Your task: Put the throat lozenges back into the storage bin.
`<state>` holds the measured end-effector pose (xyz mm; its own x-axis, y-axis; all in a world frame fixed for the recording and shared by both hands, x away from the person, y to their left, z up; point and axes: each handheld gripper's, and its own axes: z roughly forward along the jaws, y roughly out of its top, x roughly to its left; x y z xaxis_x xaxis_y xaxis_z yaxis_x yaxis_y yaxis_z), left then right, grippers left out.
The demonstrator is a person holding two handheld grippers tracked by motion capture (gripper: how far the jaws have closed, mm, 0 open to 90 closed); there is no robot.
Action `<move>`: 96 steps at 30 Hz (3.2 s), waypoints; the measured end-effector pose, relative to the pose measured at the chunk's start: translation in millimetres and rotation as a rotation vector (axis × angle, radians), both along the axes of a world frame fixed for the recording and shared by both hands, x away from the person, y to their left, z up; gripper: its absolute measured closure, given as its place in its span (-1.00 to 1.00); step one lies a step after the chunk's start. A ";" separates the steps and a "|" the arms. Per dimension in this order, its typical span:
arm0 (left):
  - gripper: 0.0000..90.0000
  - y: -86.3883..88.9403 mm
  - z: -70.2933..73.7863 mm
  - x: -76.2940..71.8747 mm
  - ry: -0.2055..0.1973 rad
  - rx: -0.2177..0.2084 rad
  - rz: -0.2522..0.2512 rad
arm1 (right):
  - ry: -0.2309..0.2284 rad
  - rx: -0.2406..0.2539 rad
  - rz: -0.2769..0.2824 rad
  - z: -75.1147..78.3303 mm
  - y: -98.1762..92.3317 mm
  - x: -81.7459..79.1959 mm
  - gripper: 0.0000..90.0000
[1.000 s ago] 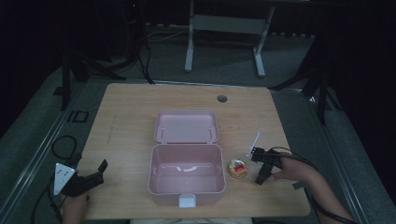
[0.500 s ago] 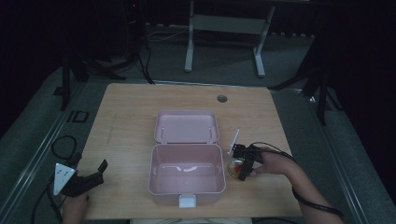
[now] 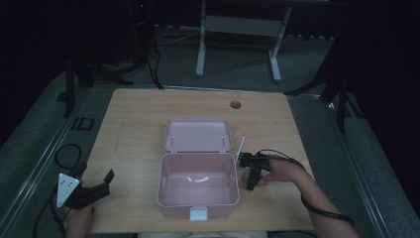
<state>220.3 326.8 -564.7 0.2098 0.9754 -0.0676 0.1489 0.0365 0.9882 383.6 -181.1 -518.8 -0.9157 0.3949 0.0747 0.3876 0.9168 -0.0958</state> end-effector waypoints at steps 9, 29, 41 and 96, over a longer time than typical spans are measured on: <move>-0.99 -0.1 0.0 0.0 0.000 0.000 0.001 | -0.007 -0.001 0.017 20.1 -7.7 -4.2 -0.56; -0.99 -0.1 0.1 0.2 0.003 0.003 0.002 | 0.015 -0.031 0.066 81.6 -23.1 -22.3 -0.56; -0.99 -0.1 0.1 0.2 0.004 0.003 0.003 | -0.044 0.008 0.089 134.3 -16.7 -30.4 -0.56; -0.99 0.7 -0.1 0.1 0.000 -0.005 -0.002 | 0.009 0.063 0.420 90.7 116.3 -53.2 -0.56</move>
